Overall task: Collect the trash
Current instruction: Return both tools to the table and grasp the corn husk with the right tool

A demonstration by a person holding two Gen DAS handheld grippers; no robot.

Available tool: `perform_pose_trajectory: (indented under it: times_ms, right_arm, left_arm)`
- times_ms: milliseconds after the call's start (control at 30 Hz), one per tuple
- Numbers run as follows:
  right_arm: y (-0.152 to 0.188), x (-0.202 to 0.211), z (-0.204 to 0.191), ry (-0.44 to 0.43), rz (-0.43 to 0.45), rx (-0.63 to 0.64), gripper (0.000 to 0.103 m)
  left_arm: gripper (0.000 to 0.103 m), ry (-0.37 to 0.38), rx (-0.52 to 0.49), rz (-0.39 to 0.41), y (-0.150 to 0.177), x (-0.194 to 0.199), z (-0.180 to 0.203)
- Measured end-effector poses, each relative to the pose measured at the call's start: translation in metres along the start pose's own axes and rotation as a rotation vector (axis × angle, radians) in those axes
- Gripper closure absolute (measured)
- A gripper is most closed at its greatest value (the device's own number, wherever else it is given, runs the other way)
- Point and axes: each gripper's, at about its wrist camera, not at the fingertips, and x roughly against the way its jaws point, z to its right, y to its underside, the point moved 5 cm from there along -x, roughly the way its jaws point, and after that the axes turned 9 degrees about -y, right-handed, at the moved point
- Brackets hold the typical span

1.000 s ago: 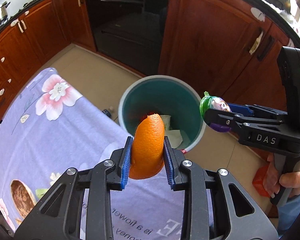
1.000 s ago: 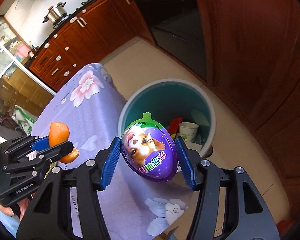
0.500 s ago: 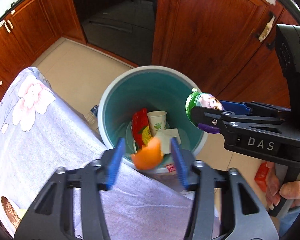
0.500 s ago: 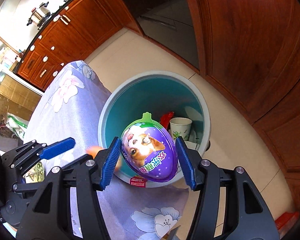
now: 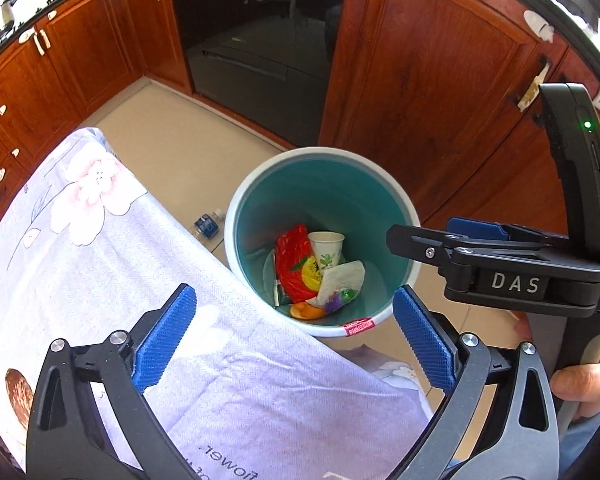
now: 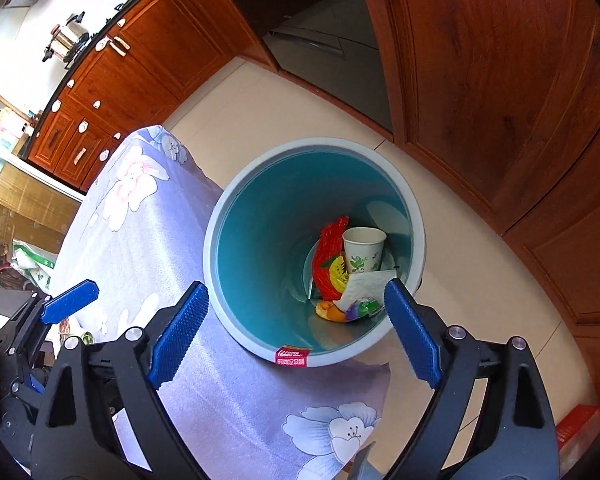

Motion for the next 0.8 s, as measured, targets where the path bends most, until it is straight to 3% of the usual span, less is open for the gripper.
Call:
perform_pose_trajectory:
  times_ms: [67,433,800]
  right_arm:
    - [0.001,0.003,-0.005,0.002,0.006,0.008,0.012]
    - [0.02,0.026,-0.052,-0.031,0.023,0.075,0.012]
    - [0.064,0.032,-0.136,-0.08,-0.014,0.227,0.009]
  left_arm:
    - [0.004,0.005,0.006,0.006,0.002,0.005,-0.001]
    - [0.004,-0.009,0.054,0.056,0.033,0.053,-0.028]
    - [0.004,-0.091,0.174,0.068,0.114,0.093,-0.108]
